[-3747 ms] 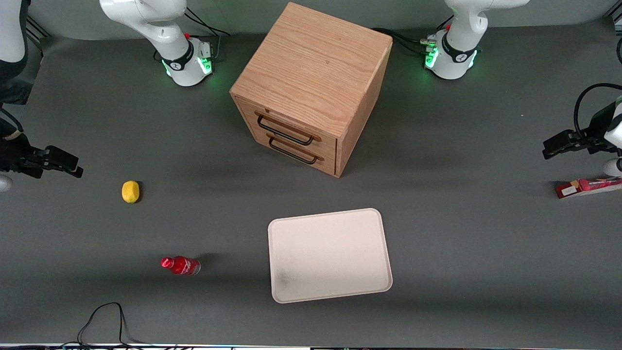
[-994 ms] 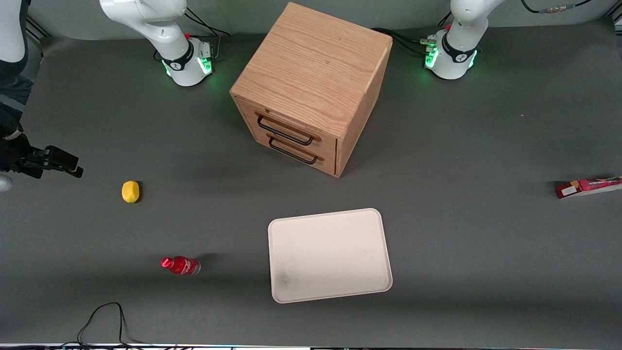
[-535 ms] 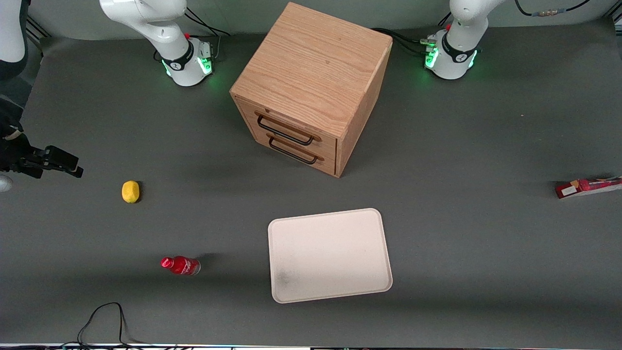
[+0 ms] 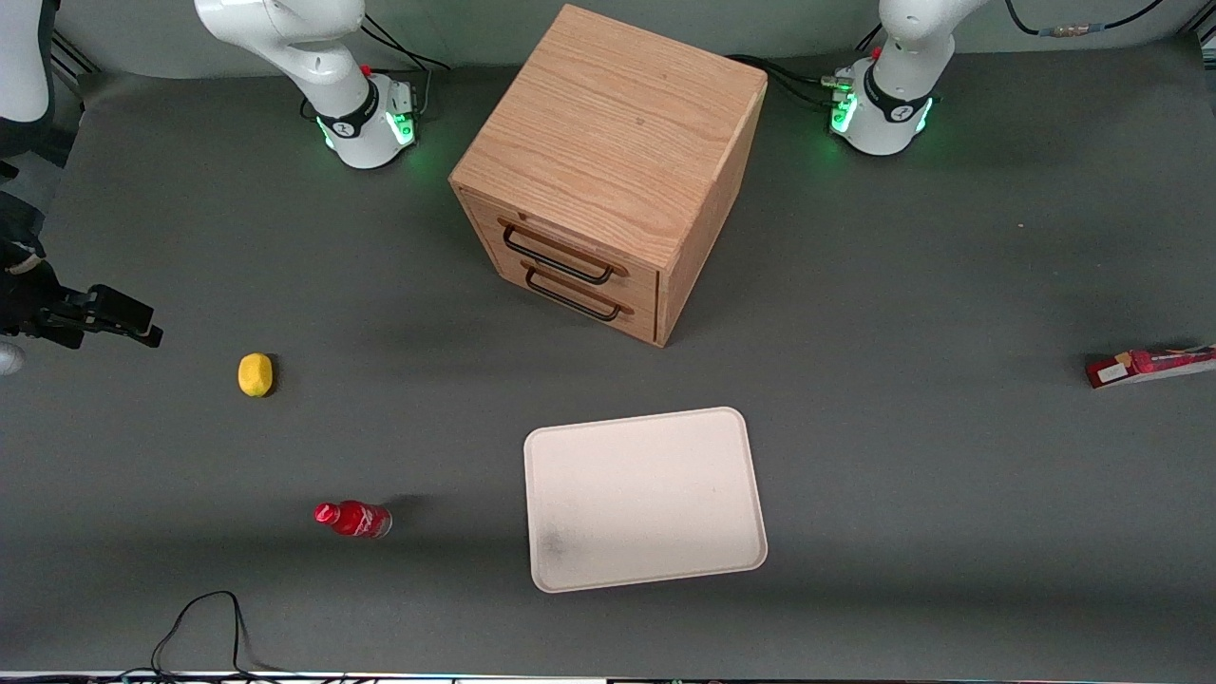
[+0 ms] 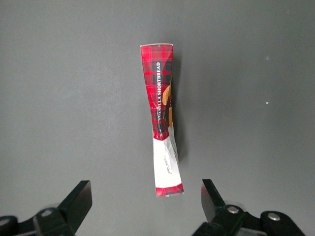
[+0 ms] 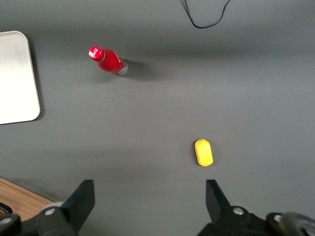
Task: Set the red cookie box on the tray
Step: 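Lower the open left gripper around the shortbread box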
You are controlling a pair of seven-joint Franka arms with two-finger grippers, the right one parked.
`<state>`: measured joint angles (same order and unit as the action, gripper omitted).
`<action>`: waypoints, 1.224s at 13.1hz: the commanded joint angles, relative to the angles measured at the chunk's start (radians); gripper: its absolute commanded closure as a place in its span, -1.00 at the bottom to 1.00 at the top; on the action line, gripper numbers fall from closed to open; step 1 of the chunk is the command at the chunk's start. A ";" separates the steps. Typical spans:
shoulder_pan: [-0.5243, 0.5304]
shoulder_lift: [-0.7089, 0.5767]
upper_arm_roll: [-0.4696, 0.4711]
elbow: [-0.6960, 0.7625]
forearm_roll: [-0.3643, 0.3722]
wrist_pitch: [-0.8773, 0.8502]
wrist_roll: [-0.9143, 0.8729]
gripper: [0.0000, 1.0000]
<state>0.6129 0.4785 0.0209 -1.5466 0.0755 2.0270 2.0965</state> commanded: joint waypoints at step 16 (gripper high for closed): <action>0.038 0.069 -0.003 -0.230 -0.054 0.277 0.045 -0.74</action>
<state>0.6410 0.5423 0.0213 -1.7624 0.0473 2.2774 2.1046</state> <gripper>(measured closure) 0.035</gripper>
